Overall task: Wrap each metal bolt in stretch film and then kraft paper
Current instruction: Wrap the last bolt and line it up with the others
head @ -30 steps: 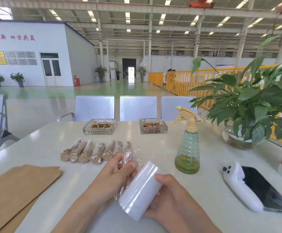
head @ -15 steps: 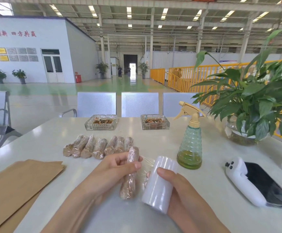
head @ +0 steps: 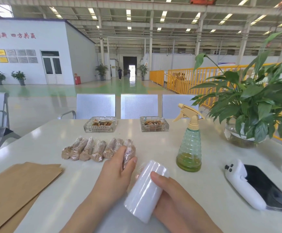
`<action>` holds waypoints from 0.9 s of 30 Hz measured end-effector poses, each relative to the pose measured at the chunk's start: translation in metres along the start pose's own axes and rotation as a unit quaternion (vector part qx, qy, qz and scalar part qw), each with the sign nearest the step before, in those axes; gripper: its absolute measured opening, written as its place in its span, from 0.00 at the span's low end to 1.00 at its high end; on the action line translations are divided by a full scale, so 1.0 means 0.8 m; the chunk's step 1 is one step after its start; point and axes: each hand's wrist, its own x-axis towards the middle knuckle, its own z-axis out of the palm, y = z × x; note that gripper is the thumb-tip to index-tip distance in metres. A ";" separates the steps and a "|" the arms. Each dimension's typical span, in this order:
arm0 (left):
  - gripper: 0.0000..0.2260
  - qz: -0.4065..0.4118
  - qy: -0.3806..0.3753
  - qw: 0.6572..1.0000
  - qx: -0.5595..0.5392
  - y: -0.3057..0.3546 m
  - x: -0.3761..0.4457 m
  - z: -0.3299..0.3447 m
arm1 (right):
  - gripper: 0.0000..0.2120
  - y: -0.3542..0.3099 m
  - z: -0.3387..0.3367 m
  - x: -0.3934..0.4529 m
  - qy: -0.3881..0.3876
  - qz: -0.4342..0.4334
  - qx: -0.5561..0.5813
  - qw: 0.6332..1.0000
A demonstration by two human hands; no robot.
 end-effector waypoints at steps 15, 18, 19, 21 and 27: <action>0.08 -0.093 -0.151 0.960 -0.217 0.007 0.006 -0.028 | 0.26 -0.003 -0.021 0.012 0.048 -0.029 0.037 0.998; 0.19 -0.113 -0.173 0.954 -0.216 0.003 0.005 -0.026 | 0.31 0.001 -0.015 0.018 0.040 -0.012 0.052 0.998; 0.19 -0.114 -0.184 0.948 -0.234 0.003 0.003 -0.025 | 0.31 0.002 -0.015 0.019 0.040 -0.014 0.057 0.997; 0.13 -0.121 -0.204 0.936 -0.260 0.006 -0.001 -0.020 | 0.31 0.001 -0.013 0.017 0.018 -0.017 0.068 0.997; 0.09 -0.103 -0.162 0.951 -0.243 0.004 -0.002 -0.012 | 0.34 0.005 -0.015 0.014 -0.007 -0.022 0.071 0.997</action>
